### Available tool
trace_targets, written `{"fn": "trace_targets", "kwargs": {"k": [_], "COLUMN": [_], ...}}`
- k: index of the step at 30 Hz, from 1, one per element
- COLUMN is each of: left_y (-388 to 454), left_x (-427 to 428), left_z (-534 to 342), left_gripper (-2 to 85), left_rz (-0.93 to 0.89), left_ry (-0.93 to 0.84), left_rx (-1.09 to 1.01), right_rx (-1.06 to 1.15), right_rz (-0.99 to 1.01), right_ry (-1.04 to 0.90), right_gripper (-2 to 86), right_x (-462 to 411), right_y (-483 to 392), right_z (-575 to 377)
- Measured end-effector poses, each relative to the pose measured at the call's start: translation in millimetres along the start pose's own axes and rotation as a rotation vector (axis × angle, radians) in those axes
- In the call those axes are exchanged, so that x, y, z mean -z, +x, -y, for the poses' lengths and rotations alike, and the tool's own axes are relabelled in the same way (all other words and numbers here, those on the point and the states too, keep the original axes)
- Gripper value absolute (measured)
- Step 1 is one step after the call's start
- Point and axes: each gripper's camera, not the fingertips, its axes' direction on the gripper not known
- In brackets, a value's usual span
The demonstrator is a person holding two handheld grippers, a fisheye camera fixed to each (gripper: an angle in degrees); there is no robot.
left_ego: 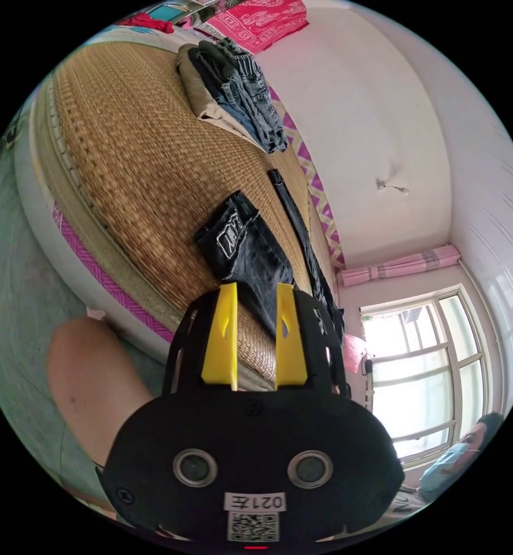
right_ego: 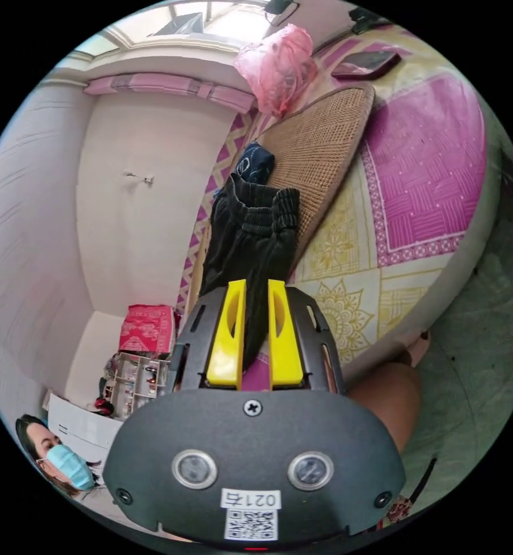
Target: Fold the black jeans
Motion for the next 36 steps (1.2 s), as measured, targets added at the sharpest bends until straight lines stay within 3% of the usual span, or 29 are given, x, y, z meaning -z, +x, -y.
{"fn": "trace_targets", "kwargs": {"k": [6, 14, 18, 25, 29, 36], "left_y": [6.0, 16.5, 8.7, 3.4, 15.1, 9.3], "left_x": [1.7, -15.5, -17.7, -18.8, -28.6, -33.7], "left_z": [-14.1, -21.6, -29.9, -44.9, -46.6, -53.3], "left_gripper": [11.1, 7.3, -0.3, 1.0, 5.1, -0.7], "left_rz": [-0.029, 0.016, 0.036, -0.036, -0.012, 0.036], "left_ry": [-0.001, -0.013, -0.014, 0.002, -0.006, -0.023], "left_rx": [0.01, 0.02, 0.049, 0.033, 0.004, 0.051], "right_rx": [-0.012, -0.005, -0.035, -0.013, -0.039, -0.087], "right_rz": [-0.101, -0.143, -0.039, -0.086, -0.1, -0.021], "right_ry": [0.09, 0.012, 0.014, -0.028, -0.025, -0.015], "right_gripper": [7.6, 6.6, 2.1, 7.4, 5.5, 1.5], "right_x": [14.4, -13.5, -12.9, -32.1, -49.5, -48.5], "right_y": [2.5, 10.0, 22.3, 24.2, 29.8, 37.7], "right_z": [-9.5, -15.6, -27.3, -37.3, -45.4, -65.6]}}
